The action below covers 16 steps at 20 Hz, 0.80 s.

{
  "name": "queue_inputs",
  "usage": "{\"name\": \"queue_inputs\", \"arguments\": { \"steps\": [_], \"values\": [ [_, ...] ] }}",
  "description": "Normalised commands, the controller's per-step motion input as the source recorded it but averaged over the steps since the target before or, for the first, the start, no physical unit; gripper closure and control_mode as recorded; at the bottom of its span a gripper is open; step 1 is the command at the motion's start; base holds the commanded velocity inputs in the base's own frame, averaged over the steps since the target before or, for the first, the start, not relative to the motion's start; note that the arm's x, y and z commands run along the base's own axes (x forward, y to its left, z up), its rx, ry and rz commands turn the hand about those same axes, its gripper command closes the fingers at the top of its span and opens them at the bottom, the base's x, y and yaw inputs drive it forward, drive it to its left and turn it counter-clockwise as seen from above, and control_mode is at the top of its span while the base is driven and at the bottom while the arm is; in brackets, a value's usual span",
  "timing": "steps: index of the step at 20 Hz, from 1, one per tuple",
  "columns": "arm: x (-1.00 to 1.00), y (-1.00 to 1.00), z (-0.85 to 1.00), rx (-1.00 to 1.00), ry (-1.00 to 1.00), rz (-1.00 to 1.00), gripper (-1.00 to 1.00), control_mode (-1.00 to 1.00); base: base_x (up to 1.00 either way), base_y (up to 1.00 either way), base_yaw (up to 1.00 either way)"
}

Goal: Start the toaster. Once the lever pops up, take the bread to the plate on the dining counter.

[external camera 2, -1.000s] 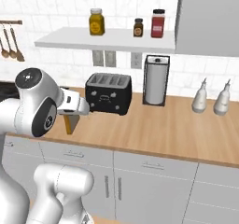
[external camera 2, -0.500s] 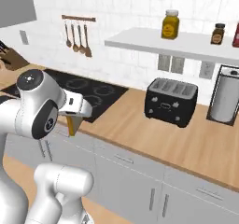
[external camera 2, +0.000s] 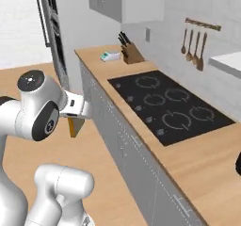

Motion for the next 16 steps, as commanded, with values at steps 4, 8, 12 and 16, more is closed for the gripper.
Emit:
{"name": "queue_inputs", "arguments": {
  "steps": [4, 8, 12, 16],
  "values": [
    [0.00, 0.00, 0.00, 0.00, 0.00, 0.00, 1.00, 1.00, 0.00, 0.00, 1.00],
    [0.00, 0.00, 0.00, 0.00, 0.00, 0.00, 1.00, 1.00, 0.00, 0.00, 1.00],
    [0.00, 0.00, 0.00, 0.00, 0.00, 0.00, 1.00, 1.00, 0.00, 0.00, 1.00],
    [0.00, 0.00, 0.00, 0.00, 0.00, 0.00, 1.00, 1.00, 0.00, 0.00, 1.00]
  ]
}}
